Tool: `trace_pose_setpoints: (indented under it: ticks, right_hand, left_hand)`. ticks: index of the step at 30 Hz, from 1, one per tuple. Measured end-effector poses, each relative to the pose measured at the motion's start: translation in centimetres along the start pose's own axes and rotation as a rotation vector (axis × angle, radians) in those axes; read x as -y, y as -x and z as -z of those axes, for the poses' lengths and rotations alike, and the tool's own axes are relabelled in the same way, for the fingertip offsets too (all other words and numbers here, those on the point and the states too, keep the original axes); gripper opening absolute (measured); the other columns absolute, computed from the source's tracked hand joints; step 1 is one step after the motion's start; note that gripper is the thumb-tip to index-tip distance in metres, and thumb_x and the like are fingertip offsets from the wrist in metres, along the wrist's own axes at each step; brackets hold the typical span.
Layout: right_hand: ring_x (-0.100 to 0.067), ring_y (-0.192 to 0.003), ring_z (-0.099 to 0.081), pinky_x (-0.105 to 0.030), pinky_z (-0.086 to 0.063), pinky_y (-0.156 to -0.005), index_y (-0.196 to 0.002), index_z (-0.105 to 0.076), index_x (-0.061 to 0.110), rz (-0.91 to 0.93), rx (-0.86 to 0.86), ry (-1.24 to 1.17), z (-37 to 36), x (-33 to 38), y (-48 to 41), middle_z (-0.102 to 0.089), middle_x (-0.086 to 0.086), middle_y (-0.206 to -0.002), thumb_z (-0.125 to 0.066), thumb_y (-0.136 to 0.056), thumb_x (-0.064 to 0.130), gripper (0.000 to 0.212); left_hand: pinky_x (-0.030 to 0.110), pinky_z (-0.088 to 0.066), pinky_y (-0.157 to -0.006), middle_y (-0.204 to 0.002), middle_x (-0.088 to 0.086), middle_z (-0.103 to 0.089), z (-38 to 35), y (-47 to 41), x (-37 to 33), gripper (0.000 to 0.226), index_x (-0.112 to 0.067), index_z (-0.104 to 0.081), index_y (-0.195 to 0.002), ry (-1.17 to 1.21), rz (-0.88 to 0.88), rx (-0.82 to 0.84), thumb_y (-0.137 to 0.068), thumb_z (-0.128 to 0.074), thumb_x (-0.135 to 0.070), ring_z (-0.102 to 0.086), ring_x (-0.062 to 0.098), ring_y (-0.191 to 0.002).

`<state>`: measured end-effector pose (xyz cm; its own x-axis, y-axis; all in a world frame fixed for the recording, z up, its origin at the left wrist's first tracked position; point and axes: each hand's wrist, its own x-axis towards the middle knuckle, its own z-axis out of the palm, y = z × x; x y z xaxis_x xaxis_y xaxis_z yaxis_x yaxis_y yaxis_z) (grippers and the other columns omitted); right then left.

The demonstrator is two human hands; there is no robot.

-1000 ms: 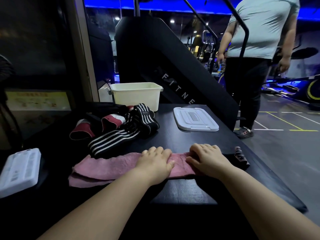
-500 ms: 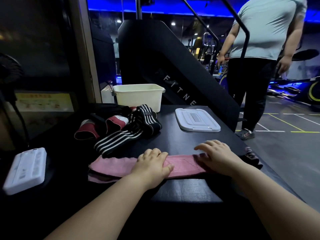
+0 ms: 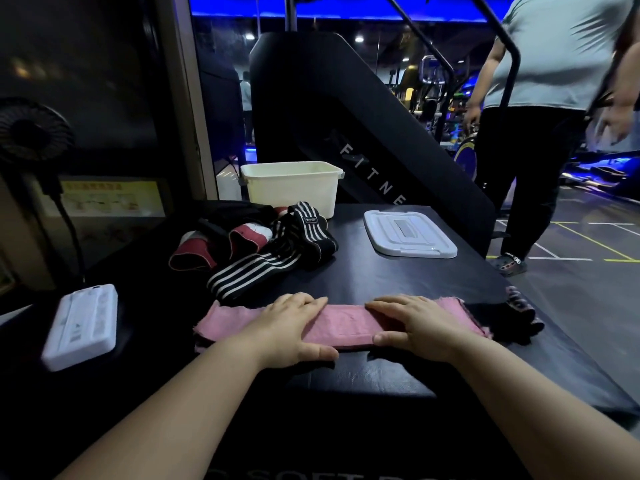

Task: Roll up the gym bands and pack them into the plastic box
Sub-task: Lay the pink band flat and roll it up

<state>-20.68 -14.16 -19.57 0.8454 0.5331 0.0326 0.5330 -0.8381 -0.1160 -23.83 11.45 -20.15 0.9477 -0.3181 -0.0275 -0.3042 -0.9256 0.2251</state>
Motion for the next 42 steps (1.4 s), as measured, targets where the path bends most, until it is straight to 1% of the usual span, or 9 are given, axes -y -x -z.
trace_pose_setpoints:
  ticks: [9, 12, 17, 20, 26, 30, 34, 38, 42]
  right_hand:
    - [-0.006, -0.138, -0.034, -0.026, -0.024, -0.111, -0.144, -0.041, 0.038, -0.016, 0.011, -0.030, 0.3, 0.2, 0.1, -0.039, 0.015, -0.151, -0.013, -0.068, 0.092, 0.098]
    - [-0.006, -0.137, -0.035, -0.025, -0.024, -0.110, -0.144, -0.041, 0.037, -0.013, 0.017, -0.048, 0.4, 0.1, 0.1, -0.040, 0.016, -0.150, -0.005, -0.059, 0.098, 0.111]
    - [-0.007, -0.137, -0.035, -0.024, -0.022, -0.111, -0.143, -0.043, 0.034, -0.025, 0.051, -0.095, 1.0, 0.6, -0.2, -0.038, 0.015, -0.150, -0.055, -0.087, 0.061, 0.063]
    - [-0.006, -0.142, -0.027, -0.042, -0.009, -0.119, -0.142, -0.043, 0.034, -0.044, 0.078, -0.134, 1.6, 1.4, -1.2, -0.029, 0.015, -0.155, -0.064, -0.088, 0.047, 0.060]
    - [-0.003, -0.147, -0.012, -0.039, -0.002, -0.120, -0.152, -0.021, 0.034, 0.068, 0.127, -0.008, -0.3, 4.3, -2.3, -0.020, 0.014, -0.160, -0.028, -0.097, 0.061, 0.062]
    - [-0.004, -0.147, -0.012, -0.033, -0.008, -0.120, -0.153, -0.015, 0.038, 0.077, 0.084, 0.069, -1.2, 3.6, -2.0, -0.017, 0.017, -0.160, 0.025, -0.052, 0.089, 0.120]
    - [-0.004, -0.146, -0.015, -0.030, -0.013, -0.118, -0.152, -0.019, 0.038, 0.076, 0.074, 0.043, -1.1, 3.6, -2.1, -0.020, 0.016, -0.159, 0.020, -0.053, 0.093, 0.119]
    - [-0.002, -0.146, -0.014, -0.028, -0.013, -0.117, -0.151, -0.021, 0.038, 0.057, 0.096, 0.054, -0.9, 3.9, -2.1, -0.019, 0.016, -0.159, -0.023, -0.094, 0.068, 0.065]
    - [-0.002, -0.146, -0.012, -0.030, -0.012, -0.118, -0.151, -0.019, 0.040, 0.064, 0.124, 0.027, -0.6, 3.8, -1.9, -0.017, 0.018, -0.159, 0.003, -0.066, 0.090, 0.101]
  left_hand:
    - [0.037, -0.018, -0.118, -0.152, -0.008, -0.026, -0.3, 0.5, -0.4, 0.096, -0.026, -0.014, -0.155, -0.094, 0.029, -0.058, -0.080, -0.045, -0.078, -0.018, 0.018, -0.142]
    - [0.036, -0.015, -0.119, -0.155, -0.009, -0.023, -0.6, 0.7, -0.3, 0.096, -0.026, -0.013, -0.155, -0.089, 0.040, -0.046, -0.080, -0.043, -0.078, -0.015, 0.017, -0.144]
    - [0.037, -0.010, -0.120, -0.157, -0.009, -0.020, -0.8, 1.0, 0.1, 0.092, -0.027, -0.011, -0.156, -0.081, 0.038, -0.042, -0.084, -0.040, -0.077, -0.012, 0.016, -0.145]
    - [0.036, -0.011, -0.119, -0.157, -0.009, -0.021, -0.7, 1.0, -0.1, 0.090, -0.027, -0.013, -0.155, -0.089, 0.032, -0.035, -0.085, -0.039, -0.075, -0.012, 0.016, -0.145]
    - [0.037, -0.012, -0.119, -0.159, -0.009, -0.021, -1.0, 1.1, 0.2, 0.090, -0.029, -0.014, -0.155, -0.075, 0.059, -0.051, -0.084, -0.039, -0.077, -0.013, 0.015, -0.146]
    - [0.035, -0.010, -0.120, -0.160, -0.013, -0.017, -0.5, 1.9, 0.7, 0.089, -0.032, -0.011, -0.155, -0.056, 0.067, -0.029, -0.084, -0.040, -0.077, -0.009, 0.013, -0.147]
    - [0.035, -0.009, -0.118, -0.159, -0.015, -0.018, -0.1, 2.8, 1.7, 0.090, -0.033, -0.013, -0.155, -0.038, 0.108, -0.036, -0.082, -0.043, -0.077, -0.009, 0.012, -0.146]
    - [0.034, -0.014, -0.117, -0.156, -0.017, -0.024, -0.4, 3.0, 2.0, 0.091, -0.035, -0.018, -0.154, 0.004, 0.109, -0.066, -0.079, -0.046, -0.079, -0.014, 0.010, -0.142]
    - [0.035, -0.017, -0.117, -0.155, -0.019, -0.025, -0.4, 3.2, 2.2, 0.092, -0.037, -0.018, -0.153, 0.025, 0.115, -0.061, -0.077, -0.045, -0.081, -0.016, 0.008, -0.140]
